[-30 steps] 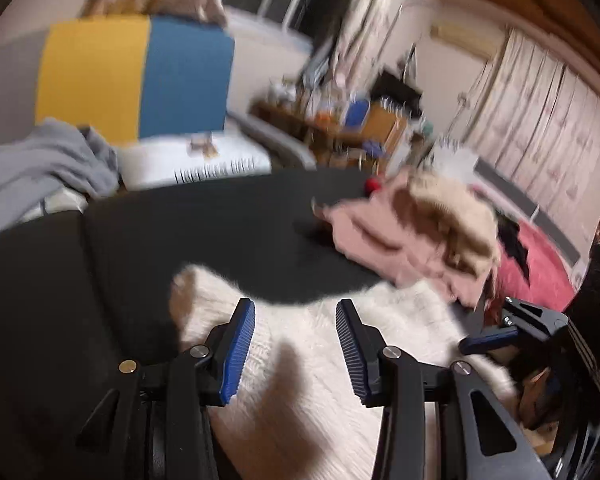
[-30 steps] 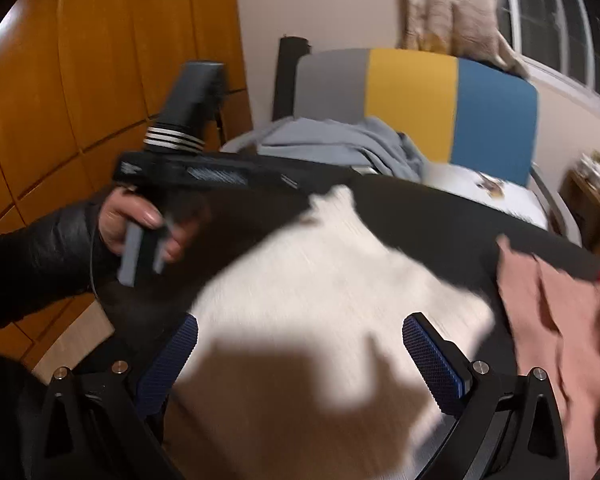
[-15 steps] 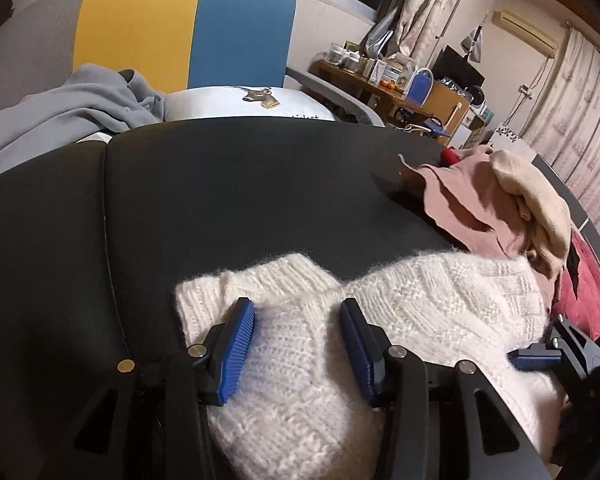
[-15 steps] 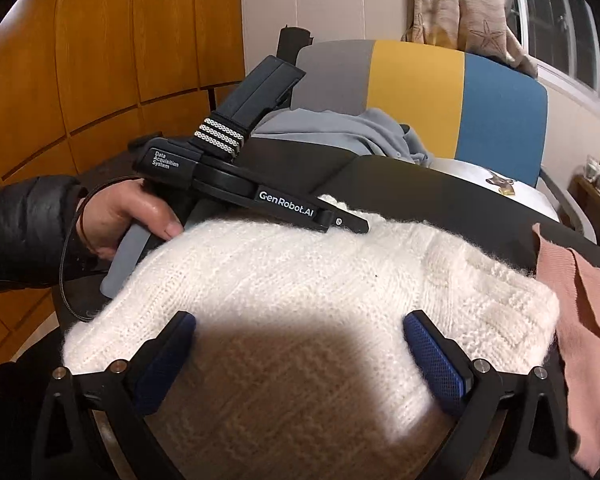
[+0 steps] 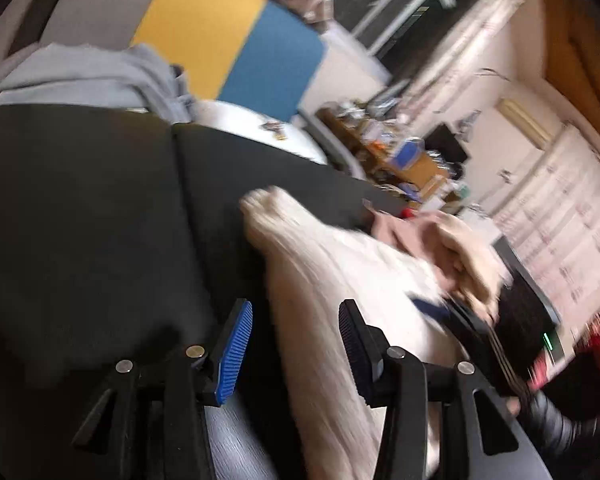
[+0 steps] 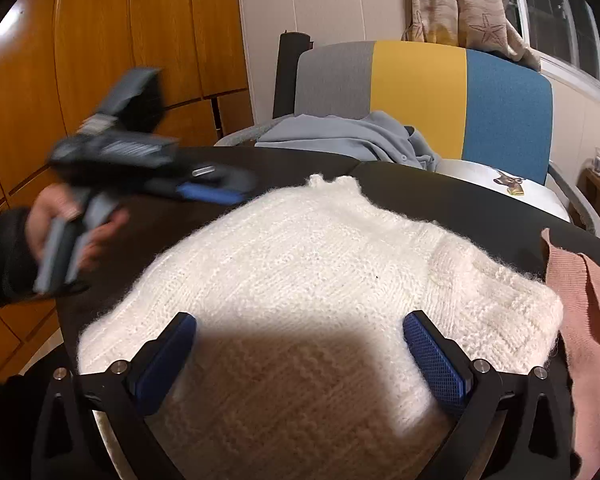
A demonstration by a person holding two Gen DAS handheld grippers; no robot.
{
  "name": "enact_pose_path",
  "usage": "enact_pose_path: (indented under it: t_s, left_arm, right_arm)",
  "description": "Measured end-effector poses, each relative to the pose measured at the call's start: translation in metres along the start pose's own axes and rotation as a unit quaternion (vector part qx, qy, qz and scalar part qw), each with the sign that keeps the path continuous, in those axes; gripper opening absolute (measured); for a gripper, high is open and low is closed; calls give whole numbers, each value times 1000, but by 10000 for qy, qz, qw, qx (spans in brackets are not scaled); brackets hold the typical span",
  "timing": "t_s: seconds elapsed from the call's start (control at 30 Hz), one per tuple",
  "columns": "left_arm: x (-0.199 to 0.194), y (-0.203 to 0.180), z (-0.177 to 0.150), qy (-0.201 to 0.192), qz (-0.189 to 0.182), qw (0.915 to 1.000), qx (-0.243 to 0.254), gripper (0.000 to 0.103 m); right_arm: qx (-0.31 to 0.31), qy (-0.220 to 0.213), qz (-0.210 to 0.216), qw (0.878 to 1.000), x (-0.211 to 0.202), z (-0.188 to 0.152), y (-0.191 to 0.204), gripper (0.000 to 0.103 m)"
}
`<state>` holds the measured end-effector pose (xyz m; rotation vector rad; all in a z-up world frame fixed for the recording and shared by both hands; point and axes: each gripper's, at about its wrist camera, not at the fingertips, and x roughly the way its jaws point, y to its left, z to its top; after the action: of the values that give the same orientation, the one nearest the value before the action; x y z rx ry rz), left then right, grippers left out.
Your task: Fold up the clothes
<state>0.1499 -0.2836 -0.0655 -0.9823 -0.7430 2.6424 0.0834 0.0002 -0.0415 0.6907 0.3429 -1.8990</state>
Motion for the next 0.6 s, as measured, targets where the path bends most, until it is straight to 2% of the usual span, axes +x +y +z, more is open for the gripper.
enact_pose_path:
  t_s: [0.13,0.3,0.43,0.5,0.57,0.6]
  left_arm:
    - [-5,-39,-37,155,-126,9969,755,44]
    - [14,-49,-77,476,251,9928,1073,45]
    - [11,-46,-73,546,318,9948,794,45]
    - [-1,-46,-64,367,213,9967,691,45]
    - [-9,-34,-49,154,93,9989,440,46]
    - [-12,-26,-41,71,39,9995,293,49]
  right_arm:
    - [-62,87,-203,9997,0,5,4,103]
    - [-218,123,-621,9978,-8,-5,17,103]
    - [-261,-54,-524,9983,-11,-17,17,103]
    - [-295,-13,-513,9982,-11,-16,18,103]
    - [53,85,-273,9996,-19,-7,10,103]
    - [296,2,-143,9995,-29,-4,3,103]
